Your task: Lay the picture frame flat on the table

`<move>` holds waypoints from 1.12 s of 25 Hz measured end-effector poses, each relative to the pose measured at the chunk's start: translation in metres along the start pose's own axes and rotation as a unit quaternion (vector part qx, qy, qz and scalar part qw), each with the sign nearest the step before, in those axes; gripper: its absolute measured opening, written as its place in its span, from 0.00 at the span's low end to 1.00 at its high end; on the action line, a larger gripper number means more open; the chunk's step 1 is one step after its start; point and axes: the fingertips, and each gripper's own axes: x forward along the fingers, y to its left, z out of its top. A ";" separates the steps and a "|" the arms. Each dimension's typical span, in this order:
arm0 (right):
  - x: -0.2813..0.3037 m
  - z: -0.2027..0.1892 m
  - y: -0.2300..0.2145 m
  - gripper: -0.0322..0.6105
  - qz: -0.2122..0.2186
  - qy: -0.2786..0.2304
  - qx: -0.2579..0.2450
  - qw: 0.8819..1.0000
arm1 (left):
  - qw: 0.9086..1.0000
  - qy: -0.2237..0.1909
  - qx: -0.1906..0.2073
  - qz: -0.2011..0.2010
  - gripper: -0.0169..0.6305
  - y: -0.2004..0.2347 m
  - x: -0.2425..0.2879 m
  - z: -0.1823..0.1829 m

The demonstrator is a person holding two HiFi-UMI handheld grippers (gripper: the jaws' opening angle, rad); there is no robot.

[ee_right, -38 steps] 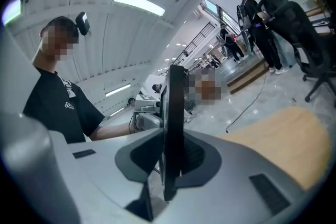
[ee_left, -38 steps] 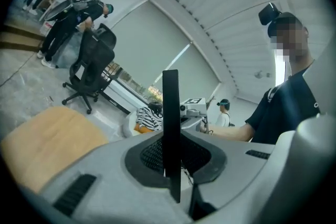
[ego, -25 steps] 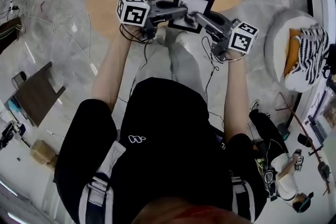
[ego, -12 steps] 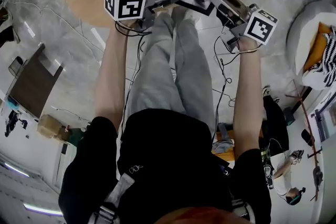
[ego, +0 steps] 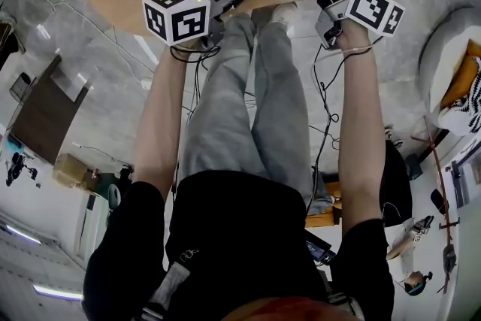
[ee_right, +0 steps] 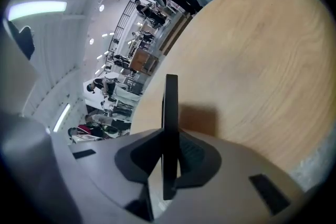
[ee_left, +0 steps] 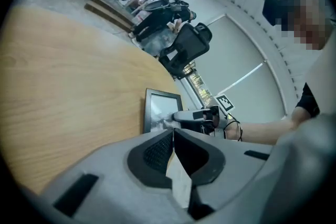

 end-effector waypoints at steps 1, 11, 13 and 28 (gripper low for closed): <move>0.000 0.002 -0.002 0.15 -0.012 -0.002 0.001 1.000 | 1.000 0.002 -0.006 -0.005 0.05 -0.003 0.001 -0.004; 0.008 0.005 -0.028 0.23 -0.130 -0.040 -0.064 0.989 | 0.998 0.030 -0.032 -0.042 0.05 -0.023 0.009 -0.041; 0.008 0.005 -0.038 0.27 -0.183 -0.041 -0.089 0.978 | 0.998 0.029 -0.038 -0.051 0.05 -0.027 0.008 -0.044; -0.108 0.032 0.072 0.07 -0.114 -0.206 -0.109 0.966 | 0.976 -0.173 0.033 0.132 0.04 -0.105 -0.029 0.075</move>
